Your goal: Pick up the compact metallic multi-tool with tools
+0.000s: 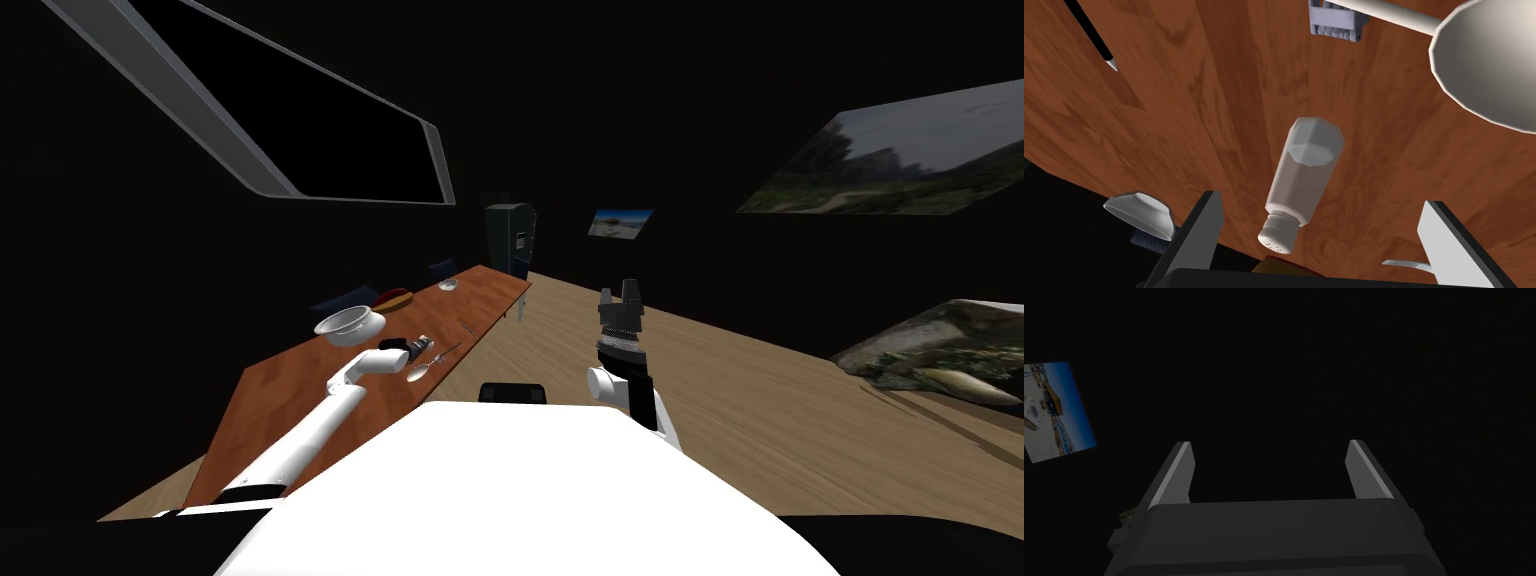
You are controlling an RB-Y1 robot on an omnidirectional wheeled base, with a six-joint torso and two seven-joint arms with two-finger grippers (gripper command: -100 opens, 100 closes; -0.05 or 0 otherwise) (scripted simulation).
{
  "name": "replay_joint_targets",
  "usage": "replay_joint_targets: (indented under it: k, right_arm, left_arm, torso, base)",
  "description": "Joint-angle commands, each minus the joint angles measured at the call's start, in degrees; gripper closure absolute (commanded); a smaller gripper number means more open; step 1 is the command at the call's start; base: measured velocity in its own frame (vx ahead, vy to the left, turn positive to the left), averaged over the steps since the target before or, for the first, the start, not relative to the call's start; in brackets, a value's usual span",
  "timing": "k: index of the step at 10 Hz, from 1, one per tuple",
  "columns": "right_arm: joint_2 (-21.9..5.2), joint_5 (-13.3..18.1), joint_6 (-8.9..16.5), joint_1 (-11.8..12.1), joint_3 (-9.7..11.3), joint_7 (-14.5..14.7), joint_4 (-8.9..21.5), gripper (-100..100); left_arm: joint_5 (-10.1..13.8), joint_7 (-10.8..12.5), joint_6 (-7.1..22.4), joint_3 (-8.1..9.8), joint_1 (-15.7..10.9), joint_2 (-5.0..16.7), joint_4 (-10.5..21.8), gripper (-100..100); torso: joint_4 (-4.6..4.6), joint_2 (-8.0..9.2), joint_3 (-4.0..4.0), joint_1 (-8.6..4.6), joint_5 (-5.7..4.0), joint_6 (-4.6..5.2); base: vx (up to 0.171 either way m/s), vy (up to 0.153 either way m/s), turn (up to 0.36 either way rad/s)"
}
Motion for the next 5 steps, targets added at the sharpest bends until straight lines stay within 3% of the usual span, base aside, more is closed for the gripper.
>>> replay_joint_targets:
  k: [1,5]
  right_arm:
    - [0.0,0.0,0.0,0.0,0.0,0.0,0.0,0]
    - [0.0,0.0,0.0,0.0,0.0,0.0,0.0,0]
  left_arm:
    - [0.4,0.1,2.7,-0.26,-0.2,0.1,1.9,-100]
    - [2.0,0.4,8.1,-0.79,-0.5,0.6,6.1,-100]
  torso:
    - [0.00,0.00,0.00,0.00,0.00,0.00]
    - [-0.02,-0.09,-0.05,-0.09,-0.02,0.00]
  base:
    - [0.059,-0.047,-0.015]
    - [0.090,-0.079,-0.020]
